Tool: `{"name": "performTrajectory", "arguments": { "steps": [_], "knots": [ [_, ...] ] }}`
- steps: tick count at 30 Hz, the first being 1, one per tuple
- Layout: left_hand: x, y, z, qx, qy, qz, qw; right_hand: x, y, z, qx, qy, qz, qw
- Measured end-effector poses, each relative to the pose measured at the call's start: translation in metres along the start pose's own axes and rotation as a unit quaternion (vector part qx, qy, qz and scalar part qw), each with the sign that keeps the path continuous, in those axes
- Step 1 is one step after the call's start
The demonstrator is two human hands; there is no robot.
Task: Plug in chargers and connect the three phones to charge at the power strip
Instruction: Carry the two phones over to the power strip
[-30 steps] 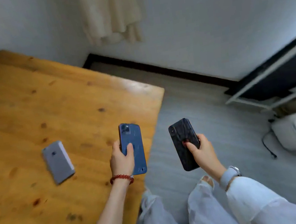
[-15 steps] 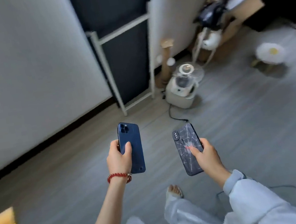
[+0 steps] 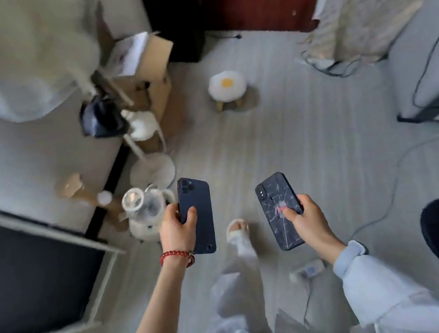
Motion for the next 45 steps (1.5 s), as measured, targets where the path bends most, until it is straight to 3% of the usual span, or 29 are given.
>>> {"name": "performTrajectory", "arguments": {
  "steps": [10,20,29,45],
  "knots": [
    [0.209,0.21,-0.244,-0.023,0.128,0.114,0.985,0.259,-0.051,0.126,0.052,0.044,-0.13,0.989],
    [0.292,0.474,-0.45,-0.012,0.189,0.229,0.955,0.53,-0.149,0.145,0.105,0.11,-0.205,0.967],
    [0.342,0.679,-0.651,-0.015,0.176,0.263,0.948,0.777,-0.269,0.192,0.113,0.128,-0.212,0.962],
    [0.466,1.047,-0.861,0.017,0.087,0.299,0.95,1.217,-0.387,0.207,0.09,0.2,-0.196,0.956]
  ]
}}
Point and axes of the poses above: each hand's wrist, its own x-axis towards the middle knuckle, its own y-axis out of the palm, z = x × y, the point moved 2 cm from there along x, towards the middle knuckle, and after that the axes turned 13 degrees about -z, right-handed, at the moved point
